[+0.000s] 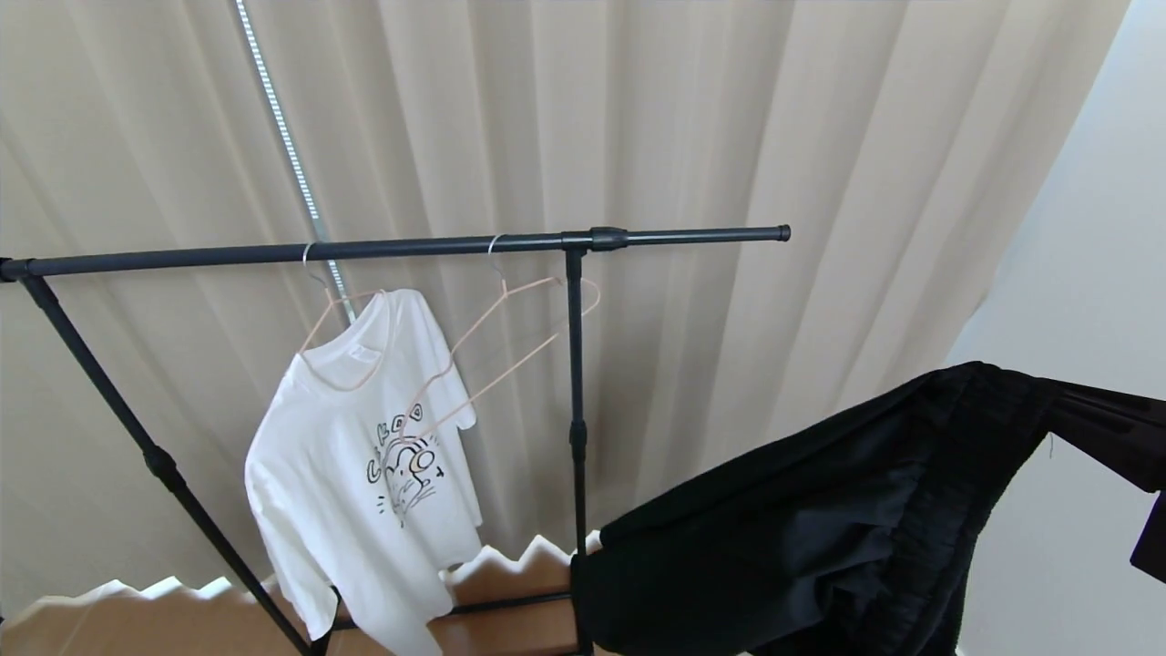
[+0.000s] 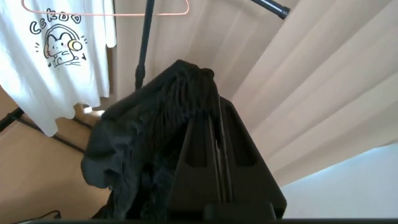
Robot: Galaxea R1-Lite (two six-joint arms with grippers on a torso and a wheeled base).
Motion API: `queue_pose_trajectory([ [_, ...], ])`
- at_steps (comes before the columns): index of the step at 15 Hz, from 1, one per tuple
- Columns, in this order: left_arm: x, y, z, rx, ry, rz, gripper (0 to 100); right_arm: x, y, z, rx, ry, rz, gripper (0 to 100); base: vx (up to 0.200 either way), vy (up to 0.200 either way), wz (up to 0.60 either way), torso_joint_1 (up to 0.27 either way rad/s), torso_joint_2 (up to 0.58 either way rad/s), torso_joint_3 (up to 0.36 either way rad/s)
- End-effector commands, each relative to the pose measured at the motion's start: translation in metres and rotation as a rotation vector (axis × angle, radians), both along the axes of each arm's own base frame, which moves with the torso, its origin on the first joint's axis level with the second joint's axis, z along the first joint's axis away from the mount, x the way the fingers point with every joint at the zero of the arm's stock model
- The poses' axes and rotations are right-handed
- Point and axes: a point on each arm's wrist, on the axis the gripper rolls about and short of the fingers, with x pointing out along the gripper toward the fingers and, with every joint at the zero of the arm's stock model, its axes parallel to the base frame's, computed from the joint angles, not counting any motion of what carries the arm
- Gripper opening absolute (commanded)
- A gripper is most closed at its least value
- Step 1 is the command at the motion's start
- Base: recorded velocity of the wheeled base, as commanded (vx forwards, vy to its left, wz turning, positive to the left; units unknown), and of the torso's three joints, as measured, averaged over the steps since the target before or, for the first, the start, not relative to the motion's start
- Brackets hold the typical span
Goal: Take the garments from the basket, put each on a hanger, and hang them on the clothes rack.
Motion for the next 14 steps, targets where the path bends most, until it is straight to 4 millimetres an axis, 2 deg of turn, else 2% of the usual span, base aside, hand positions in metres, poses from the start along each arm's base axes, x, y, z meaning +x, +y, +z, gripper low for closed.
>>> queue_pose_trajectory([
  [1,0.0002,0.0,-0.0002,0.0,0.002,0.0,100,0.0,0.0001,-0.0003,-0.001,0.0,0.001,0,0.0,0.2,0.0,-0.007,0.0,0.002],
  [5,0.0002,0.0,-0.0002,0.0,0.002,0.0,100,0.0003,0.0003,-0.0009,-0.002,0.003,0.001,0,0.0,0.2,0.0,0.0,0.0,0.002],
  [7,0.0,0.0,0.0003,0.0,0.0,0.0,100,0.0001,-0.0001,-0.0008,-0.002,0.002,-0.001,0,-0.2,0.2,0.0,-0.002,0.0,0.007],
  [11,0.0002,0.0,-0.0002,0.001,0.001,-0.002,100,0.0,0.0001,-0.0008,-0.002,0.002,0.001,0,-0.2,0.0,0.0,0.012,0.0,-0.001],
  [14,0.0002,0.0,-0.0002,0.0,0.002,0.0,100,-0.0001,0.0001,-0.0016,-0.004,0.004,0.001,0,0.0,0.0,0.0,0.0,0.0,0.0],
])
